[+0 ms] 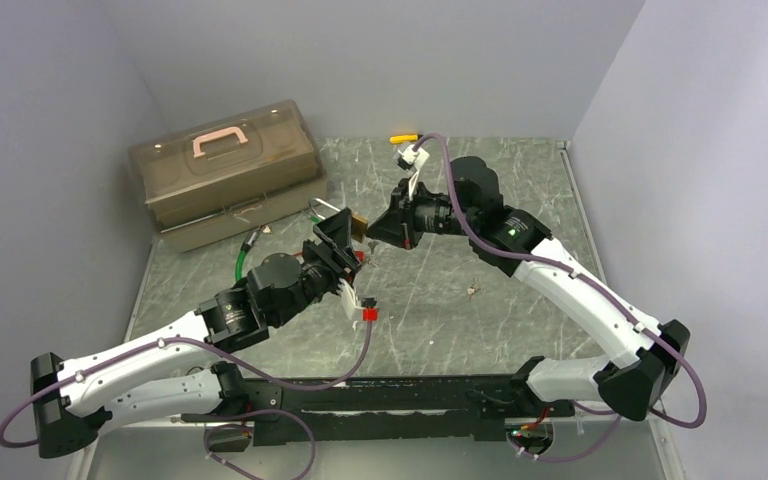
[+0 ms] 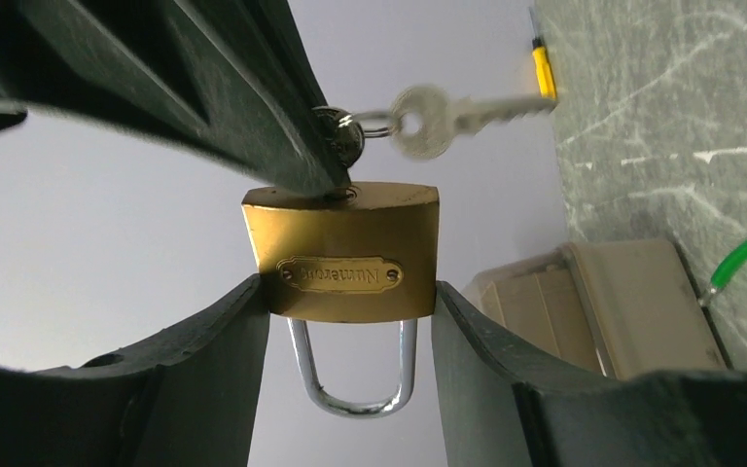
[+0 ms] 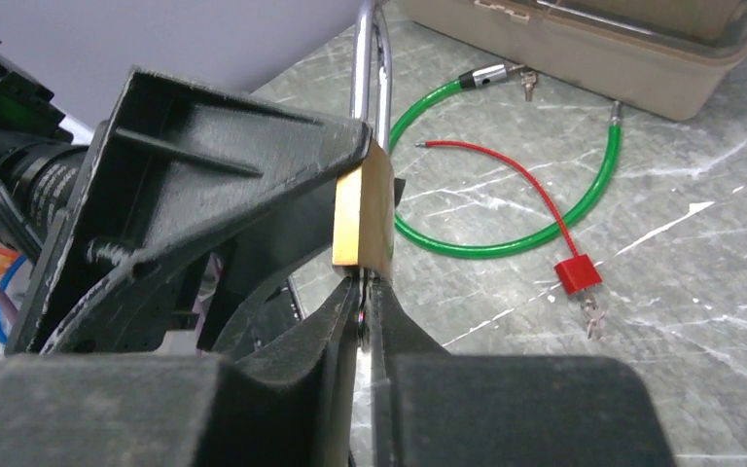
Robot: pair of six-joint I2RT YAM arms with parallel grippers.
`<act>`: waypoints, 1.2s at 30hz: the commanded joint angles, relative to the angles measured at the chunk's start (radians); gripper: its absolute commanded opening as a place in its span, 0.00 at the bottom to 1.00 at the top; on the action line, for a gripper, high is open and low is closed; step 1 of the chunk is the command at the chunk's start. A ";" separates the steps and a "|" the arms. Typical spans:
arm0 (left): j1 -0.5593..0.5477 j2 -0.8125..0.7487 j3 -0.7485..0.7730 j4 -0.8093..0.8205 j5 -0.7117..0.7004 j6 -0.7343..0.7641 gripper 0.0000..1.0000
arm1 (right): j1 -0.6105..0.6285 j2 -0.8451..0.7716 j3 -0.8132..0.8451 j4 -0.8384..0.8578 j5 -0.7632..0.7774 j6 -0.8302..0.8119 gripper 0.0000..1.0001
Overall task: Unlock with the key
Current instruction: Unlock the lock.
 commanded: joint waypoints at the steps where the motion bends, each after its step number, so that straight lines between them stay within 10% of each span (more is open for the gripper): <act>1: -0.040 -0.003 0.074 0.115 0.093 0.005 0.00 | 0.019 -0.011 0.013 0.087 0.079 -0.018 0.26; 6: -0.039 -0.015 0.052 0.107 0.086 0.005 0.00 | 0.018 -0.098 -0.037 0.106 0.134 -0.054 0.54; 24: -0.016 -0.021 0.045 0.102 0.064 0.021 0.00 | 0.022 -0.059 -0.041 0.096 -0.014 -0.059 0.53; 36: -0.029 0.043 0.211 -0.094 0.055 -0.164 0.00 | 0.024 -0.023 -0.050 0.219 -0.028 -0.037 0.04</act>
